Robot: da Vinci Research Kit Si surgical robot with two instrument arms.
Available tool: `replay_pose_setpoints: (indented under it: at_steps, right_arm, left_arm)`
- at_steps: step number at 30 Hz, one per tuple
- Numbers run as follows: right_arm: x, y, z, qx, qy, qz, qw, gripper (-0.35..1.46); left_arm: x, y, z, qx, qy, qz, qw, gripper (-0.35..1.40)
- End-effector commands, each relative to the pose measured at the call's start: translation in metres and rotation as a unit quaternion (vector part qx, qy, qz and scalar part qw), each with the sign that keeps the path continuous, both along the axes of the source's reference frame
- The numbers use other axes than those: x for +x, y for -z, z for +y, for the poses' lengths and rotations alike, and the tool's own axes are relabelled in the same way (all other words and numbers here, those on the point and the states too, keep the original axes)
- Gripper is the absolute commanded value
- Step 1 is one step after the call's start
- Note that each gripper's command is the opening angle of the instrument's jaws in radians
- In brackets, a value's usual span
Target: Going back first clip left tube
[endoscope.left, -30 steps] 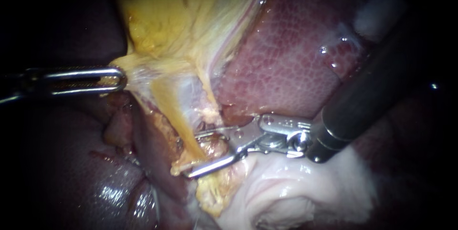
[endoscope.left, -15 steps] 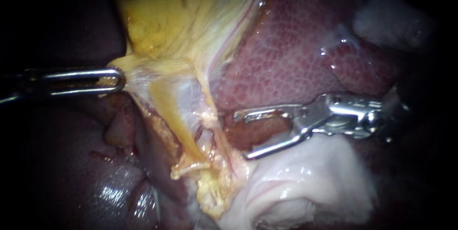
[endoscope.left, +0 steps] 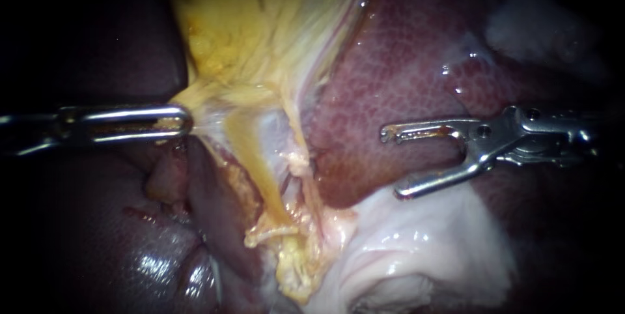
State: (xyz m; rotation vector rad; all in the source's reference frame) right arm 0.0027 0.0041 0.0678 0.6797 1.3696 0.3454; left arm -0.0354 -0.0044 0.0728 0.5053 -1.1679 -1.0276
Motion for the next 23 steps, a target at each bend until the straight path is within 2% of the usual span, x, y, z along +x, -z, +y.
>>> replay_pose_setpoints:
  at_steps: [1, 4, 10, 23]
  right_arm:
    - [0.0000, -0.0002, 0.0000, 0.000, 0.000, 0.000, 1.0000, 0.60]
    - [0.0000, -0.0002, 0.0000, 0.000, 0.000, 0.000, 1.0000, 0.60]
    - [0.0000, -0.0002, 0.0000, 0.000, 0.000, 0.000, 1.0000, 0.60]
    - [0.0000, 0.0001, -0.0001, 0.001, 0.000, 0.000, 1.0000, 0.60]
  left_arm:
    - [-0.0005, -0.0004, 0.0000, 0.001, -0.002, 0.003, 1.0000, -0.35]
    - [-0.0021, -0.0013, 0.0001, 0.004, -0.004, 0.001, 1.0000, -0.35]
    - [-0.0041, -0.0028, 0.0001, 0.002, -0.009, -0.002, 1.0000, -0.35]
    - [-0.0044, -0.0028, 0.0000, 0.005, -0.011, -0.003, 0.9999, -0.35]
